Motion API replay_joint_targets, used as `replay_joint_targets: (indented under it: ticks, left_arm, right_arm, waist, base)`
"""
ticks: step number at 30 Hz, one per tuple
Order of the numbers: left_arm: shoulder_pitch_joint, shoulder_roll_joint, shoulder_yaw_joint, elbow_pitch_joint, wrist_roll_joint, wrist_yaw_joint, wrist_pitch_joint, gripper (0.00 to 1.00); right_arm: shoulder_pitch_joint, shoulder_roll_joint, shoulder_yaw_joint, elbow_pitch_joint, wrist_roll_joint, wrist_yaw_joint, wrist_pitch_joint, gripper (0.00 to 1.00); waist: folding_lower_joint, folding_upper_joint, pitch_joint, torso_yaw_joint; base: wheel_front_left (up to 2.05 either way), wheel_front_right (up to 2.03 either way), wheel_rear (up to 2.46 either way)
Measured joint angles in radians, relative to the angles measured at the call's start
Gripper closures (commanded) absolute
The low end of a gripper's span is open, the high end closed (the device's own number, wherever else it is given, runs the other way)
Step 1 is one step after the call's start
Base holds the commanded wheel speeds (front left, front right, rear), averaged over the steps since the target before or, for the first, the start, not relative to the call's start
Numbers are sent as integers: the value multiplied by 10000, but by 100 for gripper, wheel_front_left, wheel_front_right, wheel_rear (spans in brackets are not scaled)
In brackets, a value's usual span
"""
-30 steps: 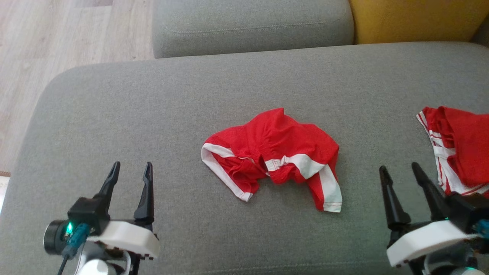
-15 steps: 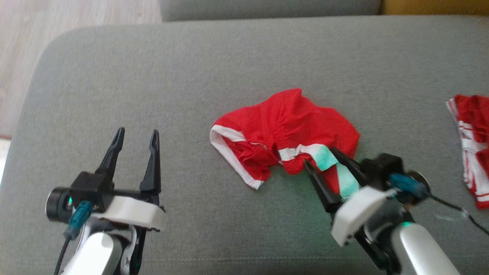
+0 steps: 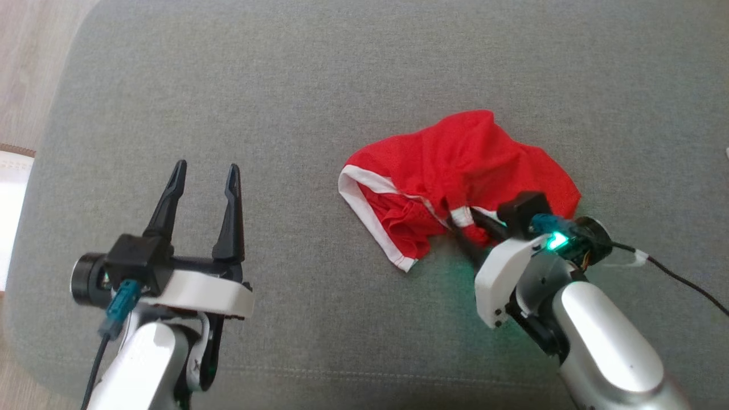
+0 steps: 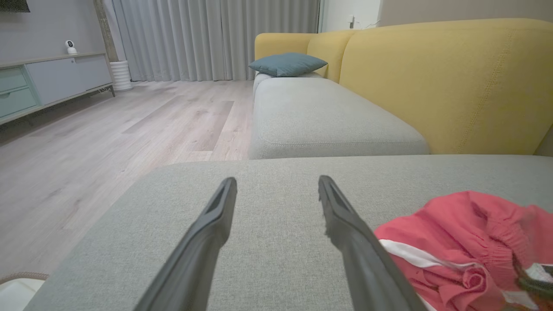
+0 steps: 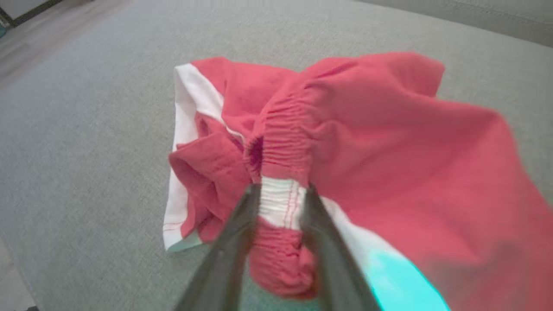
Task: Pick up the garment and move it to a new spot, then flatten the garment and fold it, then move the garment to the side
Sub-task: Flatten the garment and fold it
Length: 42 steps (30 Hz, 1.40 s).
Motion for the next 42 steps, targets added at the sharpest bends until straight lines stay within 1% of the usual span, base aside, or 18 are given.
replay_joint_targets:
  ticks: [2,5,11,15,17,18,19,20,25,28,30,31,32,35,37,42]
  left_arm:
    - [-50,-4,2,12,75,0,-48,0]
    - [-47,-6,4,13,75,2,-86,0]
    - [-44,-10,-4,12,75,2,-88,0]
    - [-44,-6,-33,8,75,2,-86,0]
    - [-47,-6,-52,-4,75,0,-86,0]
    - [-48,-6,-56,-4,75,0,-86,0]
    - [-48,-4,-56,-4,75,0,-86,0]
    - [-51,0,-56,-4,75,0,-86,0]
    - [-51,12,-59,2,75,2,-86,0]
    - [-41,17,-77,15,67,4,-84,0]
    - [-25,25,-84,36,65,6,-82,0]
    - [-10,31,-86,44,63,8,-82,0]
    - [-10,31,-86,44,63,8,-82,0]
    - [125,48,-82,50,2,40,-82,0]
    - [341,69,-79,48,-38,107,-71,0]
    - [785,121,-82,8,-104,190,-38,0]
  right_arm:
    - [2,86,-203,-2,4,0,-213,100]
    - [53,303,-828,-330,207,0,-686,100]
    - [474,748,-3080,-1287,646,0,-1394,100]
    - [1016,951,-4767,-1204,1141,0,-1639,100]
    - [1171,974,-5256,-897,1225,0,-1712,100]
    - [1223,980,-5379,-708,1313,0,-1718,72]
    - [1269,999,-5434,-529,1333,0,-1779,7]
    - [1294,1041,-5432,-397,1375,0,-1885,0]
    - [1295,1135,-5219,-359,1582,0,-2798,0]
    - [1339,1055,-4961,-890,1346,0,-3285,0]
    - [1547,853,-4805,-1465,1099,0,-3498,0]
    - [1700,792,-4803,-1760,984,0,-3534,0]
    - [1700,792,-4803,-1760,984,0,-3534,0]
    - [2278,713,-4788,-2652,585,0,-3542,0]
    - [2672,721,-4744,-3177,366,0,-3381,0]
    - [3651,895,-4729,-4172,226,0,-2938,0]
  waist:
    - [0,0,-38,-16]
    - [0,0,-107,-113]
    - [0,0,-224,-400]
    - [-1,0,-205,-554]
    - [-1,0,-145,-589]
    - [0,0,-113,-604]
    - [0,0,-83,-624]
    - [0,0,-57,-645]
    - [0,0,-80,-761]
    - [-1,0,-221,-808]
    - [-1,0,-351,-837]
    - [-1,0,-420,-853]
    - [-1,0,-420,-853]
    - [-1,0,-653,-903]
    - [-1,0,-812,-946]
    - [-1,0,-1102,-1026]
  base:
    - [0,0,0]
    - [0,0,0]
    - [0,0,0]
    - [0,0,0]
    - [0,0,0]
    - [0,0,0]
    - [0,0,0]
    - [0,0,0]
    - [0,0,0]
    - [0,0,0]
    - [0,0,0]
    - [0,0,0]
    - [0,0,0]
    - [0,0,0]
    - [0,0,0]
    - [0,0,0]
